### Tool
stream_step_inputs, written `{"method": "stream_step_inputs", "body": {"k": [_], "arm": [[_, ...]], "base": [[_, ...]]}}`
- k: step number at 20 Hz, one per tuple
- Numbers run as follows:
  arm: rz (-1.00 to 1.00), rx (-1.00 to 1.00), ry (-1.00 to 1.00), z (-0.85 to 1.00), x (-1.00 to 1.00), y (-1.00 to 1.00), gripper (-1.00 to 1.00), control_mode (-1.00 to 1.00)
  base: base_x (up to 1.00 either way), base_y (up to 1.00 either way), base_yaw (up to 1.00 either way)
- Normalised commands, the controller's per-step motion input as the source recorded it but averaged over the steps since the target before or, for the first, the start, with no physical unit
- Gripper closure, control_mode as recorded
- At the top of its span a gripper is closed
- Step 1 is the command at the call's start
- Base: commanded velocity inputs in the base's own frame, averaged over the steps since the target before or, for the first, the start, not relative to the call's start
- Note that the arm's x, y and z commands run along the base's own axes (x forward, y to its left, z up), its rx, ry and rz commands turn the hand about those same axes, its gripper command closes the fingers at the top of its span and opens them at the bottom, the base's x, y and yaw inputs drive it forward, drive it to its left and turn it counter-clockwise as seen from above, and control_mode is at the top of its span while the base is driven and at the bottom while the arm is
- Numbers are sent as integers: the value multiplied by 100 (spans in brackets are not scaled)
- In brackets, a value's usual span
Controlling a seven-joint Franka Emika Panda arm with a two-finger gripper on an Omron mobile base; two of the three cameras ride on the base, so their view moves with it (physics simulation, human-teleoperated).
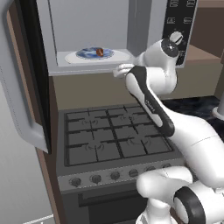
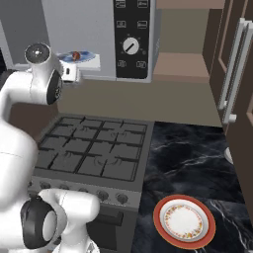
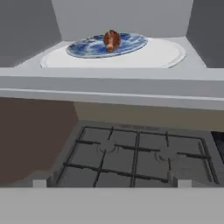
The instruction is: Pick the mushroom from the counter and place it in the microwave.
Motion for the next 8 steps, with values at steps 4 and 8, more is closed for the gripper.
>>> {"method": "stream_step_inputs", "body": {"k": [4,8], "arm": [[-12,0,0,-62,-100,-18,-100,-100],[-13,0,0,-72,-100,-2,-100,-100]], "base": [[0,0,0],[0,0,0]]}}
